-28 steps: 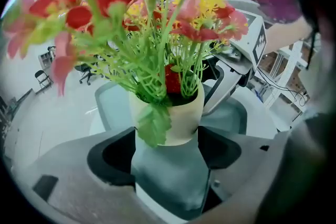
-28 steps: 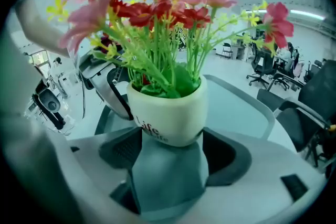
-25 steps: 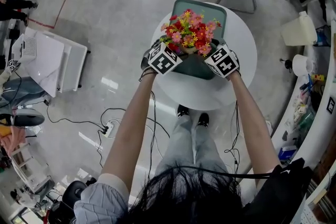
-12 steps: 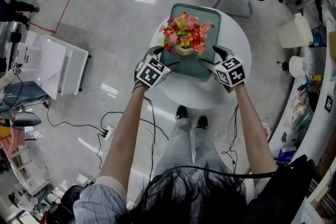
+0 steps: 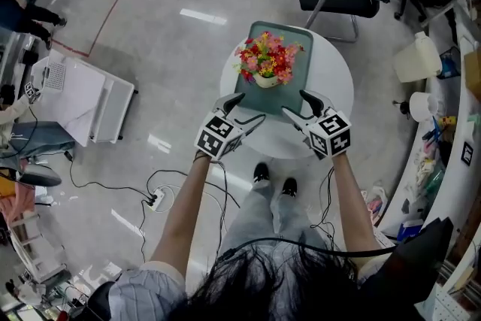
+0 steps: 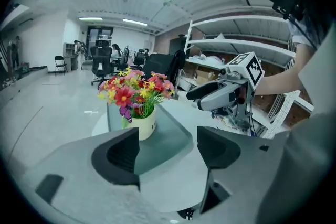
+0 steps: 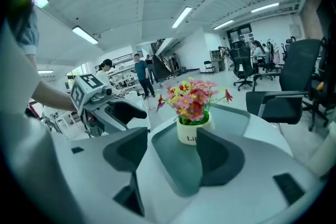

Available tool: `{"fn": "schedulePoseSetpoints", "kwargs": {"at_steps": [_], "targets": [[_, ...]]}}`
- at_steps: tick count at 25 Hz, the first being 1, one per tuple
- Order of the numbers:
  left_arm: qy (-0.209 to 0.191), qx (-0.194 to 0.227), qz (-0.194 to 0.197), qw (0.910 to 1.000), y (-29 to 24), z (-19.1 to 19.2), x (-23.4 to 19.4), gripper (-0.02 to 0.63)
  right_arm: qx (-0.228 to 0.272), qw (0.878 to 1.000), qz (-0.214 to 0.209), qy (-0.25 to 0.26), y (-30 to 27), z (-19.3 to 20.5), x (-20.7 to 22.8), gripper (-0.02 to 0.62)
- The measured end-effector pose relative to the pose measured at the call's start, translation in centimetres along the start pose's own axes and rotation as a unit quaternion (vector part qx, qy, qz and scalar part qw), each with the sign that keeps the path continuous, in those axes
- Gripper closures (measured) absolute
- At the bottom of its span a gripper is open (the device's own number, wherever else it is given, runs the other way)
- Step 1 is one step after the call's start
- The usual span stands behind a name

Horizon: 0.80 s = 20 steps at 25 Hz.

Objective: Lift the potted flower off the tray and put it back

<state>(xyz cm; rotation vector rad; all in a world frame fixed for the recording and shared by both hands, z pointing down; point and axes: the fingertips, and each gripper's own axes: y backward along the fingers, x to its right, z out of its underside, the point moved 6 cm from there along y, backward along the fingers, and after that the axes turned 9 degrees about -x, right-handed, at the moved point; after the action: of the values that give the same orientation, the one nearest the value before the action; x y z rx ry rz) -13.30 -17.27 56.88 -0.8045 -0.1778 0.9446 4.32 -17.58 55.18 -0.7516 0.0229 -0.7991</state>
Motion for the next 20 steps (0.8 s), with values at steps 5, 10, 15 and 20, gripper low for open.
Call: {"fn": "schedulePoseSetpoints", "kwargs": {"at_steps": [5, 10, 15, 20], "targets": [[0.022, 0.054, -0.001, 0.9983, 3.2, -0.7, 2.9, 0.249, 0.035, 0.999, 0.000, -0.016, 2.0, -0.8, -3.6, 0.348], [0.054, 0.102, 0.026, 0.9930, 6.4, -1.2, 5.8, 0.249, 0.039, 0.999, 0.004, -0.019, 3.8, -0.8, -6.7, 0.373], [0.088, 0.127, 0.038, 0.9873, 8.3, -0.6, 7.8, 0.249, 0.057, 0.998, 0.011, -0.038, 5.9, -0.6, -9.2, 0.399], [0.082, 0.146, 0.049, 0.9846, 9.5, -0.7, 9.4, 0.252, 0.073, 0.996, 0.015, -0.046, 7.0, -0.6, -11.2, 0.469]]}}
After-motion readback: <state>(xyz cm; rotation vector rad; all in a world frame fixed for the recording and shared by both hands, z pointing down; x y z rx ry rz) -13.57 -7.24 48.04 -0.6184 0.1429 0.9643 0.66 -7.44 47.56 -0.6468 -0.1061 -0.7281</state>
